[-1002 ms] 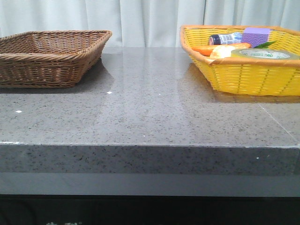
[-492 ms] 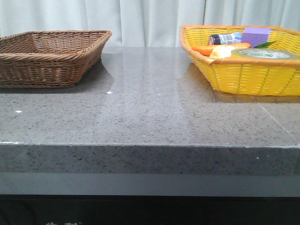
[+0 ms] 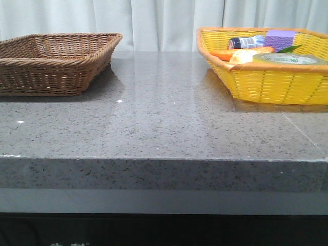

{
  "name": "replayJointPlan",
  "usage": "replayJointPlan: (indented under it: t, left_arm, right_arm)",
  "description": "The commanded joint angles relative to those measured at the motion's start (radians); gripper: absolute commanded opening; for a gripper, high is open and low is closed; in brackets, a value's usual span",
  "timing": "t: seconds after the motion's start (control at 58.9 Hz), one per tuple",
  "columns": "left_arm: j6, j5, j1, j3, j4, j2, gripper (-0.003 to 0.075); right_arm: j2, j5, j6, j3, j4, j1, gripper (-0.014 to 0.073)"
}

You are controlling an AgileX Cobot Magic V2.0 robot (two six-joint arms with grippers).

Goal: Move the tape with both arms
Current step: 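Lower the right gripper into the yellow basket onto the yellow tape roll, then grasp the tape roll rim with the right gripper and lift it out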

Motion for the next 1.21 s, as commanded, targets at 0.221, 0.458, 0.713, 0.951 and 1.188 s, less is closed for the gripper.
replayJointPlan:
  t: [0.221,0.458,0.713,0.951,1.188]
  left_arm:
    - [-0.001,-0.157,-0.127,-0.03,-0.019,0.004,0.0524]
    - [-0.001,-0.161,-0.127,-0.03,-0.019,0.004,0.0524]
    - [-0.001,-0.161,-0.127,-0.03,-0.019,0.004,0.0524]
    - [-0.001,-0.161,-0.127,-0.03,-0.019,0.004,0.0524]
    - [-0.001,-0.161,-0.127,-0.03,-0.019,0.004,0.0524]
  right_arm:
    - [0.283,0.03,0.0,-0.265,0.059,-0.006,0.0536]
    - [0.478,0.054,-0.019,-0.409,0.093,-0.006,0.0536]
    - [0.657,0.095,-0.019,-0.534,0.093,-0.006,0.0536]
    - [0.765,0.099,-0.02,-0.574,0.104,-0.006,0.0519]
    - [0.786,0.113,-0.02,-0.589,0.112,-0.006,0.0267]
